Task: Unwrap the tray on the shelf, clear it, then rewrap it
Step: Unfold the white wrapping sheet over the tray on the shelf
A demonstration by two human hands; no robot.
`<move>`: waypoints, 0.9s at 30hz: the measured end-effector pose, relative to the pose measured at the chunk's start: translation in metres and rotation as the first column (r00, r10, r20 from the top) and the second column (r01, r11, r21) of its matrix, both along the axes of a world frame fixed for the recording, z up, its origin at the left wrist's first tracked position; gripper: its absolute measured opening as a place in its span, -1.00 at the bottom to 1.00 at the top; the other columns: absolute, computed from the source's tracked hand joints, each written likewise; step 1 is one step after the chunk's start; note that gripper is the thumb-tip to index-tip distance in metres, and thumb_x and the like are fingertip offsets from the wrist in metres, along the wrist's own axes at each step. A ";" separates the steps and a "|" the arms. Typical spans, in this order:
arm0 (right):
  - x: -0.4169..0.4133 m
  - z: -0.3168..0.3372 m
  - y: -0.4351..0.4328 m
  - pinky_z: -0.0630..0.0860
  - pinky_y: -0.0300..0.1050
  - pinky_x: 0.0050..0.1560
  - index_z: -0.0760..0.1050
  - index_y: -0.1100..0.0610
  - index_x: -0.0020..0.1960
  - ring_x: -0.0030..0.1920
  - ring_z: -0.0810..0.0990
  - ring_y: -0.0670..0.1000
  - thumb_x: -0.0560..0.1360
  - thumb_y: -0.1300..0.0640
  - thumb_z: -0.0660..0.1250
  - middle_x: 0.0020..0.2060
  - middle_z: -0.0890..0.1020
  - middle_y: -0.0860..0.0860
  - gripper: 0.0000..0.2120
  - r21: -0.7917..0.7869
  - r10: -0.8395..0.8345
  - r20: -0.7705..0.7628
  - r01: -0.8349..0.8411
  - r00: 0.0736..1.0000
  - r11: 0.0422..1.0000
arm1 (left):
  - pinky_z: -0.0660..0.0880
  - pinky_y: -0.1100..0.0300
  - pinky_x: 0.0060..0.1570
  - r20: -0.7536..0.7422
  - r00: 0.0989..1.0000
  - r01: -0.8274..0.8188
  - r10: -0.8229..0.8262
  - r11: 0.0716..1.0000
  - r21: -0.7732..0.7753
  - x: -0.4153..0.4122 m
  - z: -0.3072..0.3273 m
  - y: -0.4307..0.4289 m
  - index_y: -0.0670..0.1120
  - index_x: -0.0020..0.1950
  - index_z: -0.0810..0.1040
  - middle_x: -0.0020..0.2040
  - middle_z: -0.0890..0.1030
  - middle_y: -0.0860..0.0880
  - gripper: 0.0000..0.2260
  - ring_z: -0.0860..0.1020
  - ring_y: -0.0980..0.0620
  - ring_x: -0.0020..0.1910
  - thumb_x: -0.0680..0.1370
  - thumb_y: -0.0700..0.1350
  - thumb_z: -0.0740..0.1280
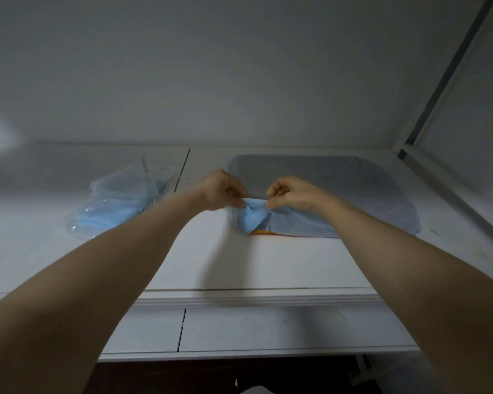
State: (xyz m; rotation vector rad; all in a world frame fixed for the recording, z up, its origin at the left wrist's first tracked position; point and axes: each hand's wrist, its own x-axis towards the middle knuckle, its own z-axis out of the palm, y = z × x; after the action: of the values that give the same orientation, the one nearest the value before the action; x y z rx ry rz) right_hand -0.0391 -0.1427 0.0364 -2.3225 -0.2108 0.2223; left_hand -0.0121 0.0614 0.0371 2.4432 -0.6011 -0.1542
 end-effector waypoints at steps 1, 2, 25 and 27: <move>-0.002 -0.002 0.001 0.37 -0.29 -0.22 0.48 0.06 -0.17 -0.26 0.44 -0.11 0.36 0.20 0.51 -0.29 0.50 -0.06 -0.79 0.032 0.007 0.007 -0.007 1.000 0.999 | 0.33 0.56 -0.47 -0.008 1.000 -0.019 0.019 1.000 0.007 0.000 0.001 -0.001 -0.24 0.05 0.64 -0.35 0.49 0.08 -0.74 0.47 0.35 -0.50 0.37 -0.28 0.51; -0.003 -0.005 0.002 0.36 -0.34 -0.28 0.45 0.03 -0.22 -0.30 0.41 -0.12 0.32 0.21 0.54 -0.32 0.48 -0.07 -0.73 0.034 0.030 0.023 -0.031 0.999 0.999 | 0.33 0.54 -0.45 -0.004 0.999 -0.050 0.050 0.999 0.015 0.001 0.000 -0.002 -0.24 0.06 0.62 -0.34 0.48 0.06 -0.72 0.48 0.29 -0.46 0.37 -0.27 0.51; -0.001 -0.018 0.009 0.49 -0.18 -0.13 0.67 0.23 -0.12 -0.24 0.56 -0.08 0.37 0.21 0.50 -0.30 0.64 0.01 -0.88 -0.281 0.132 -0.159 -0.173 0.978 0.944 | 0.40 0.38 -0.61 -0.149 0.954 -0.255 0.259 0.966 0.049 -0.012 -0.006 -0.004 -0.22 -0.15 0.55 -0.40 0.51 -0.10 -0.97 0.47 0.17 -0.64 0.45 -0.27 0.37; 0.001 -0.011 0.008 0.50 -0.25 -0.11 0.66 0.24 -0.08 -0.20 0.55 -0.08 0.41 0.20 0.47 -0.26 0.63 0.02 -0.87 -0.236 0.108 -0.128 -0.136 0.986 0.962 | 0.57 0.27 -0.41 -0.337 0.879 -0.418 0.337 0.885 -0.206 -0.010 -0.001 0.004 -0.25 -0.07 0.48 -0.27 0.54 -0.13 -0.98 0.61 0.04 -0.39 0.53 -0.30 0.30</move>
State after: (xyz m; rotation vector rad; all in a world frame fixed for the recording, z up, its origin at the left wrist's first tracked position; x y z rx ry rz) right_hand -0.0378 -0.1352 0.0256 -2.5330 -0.2839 0.4645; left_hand -0.0221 0.0656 0.0365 2.1607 0.0020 -0.2464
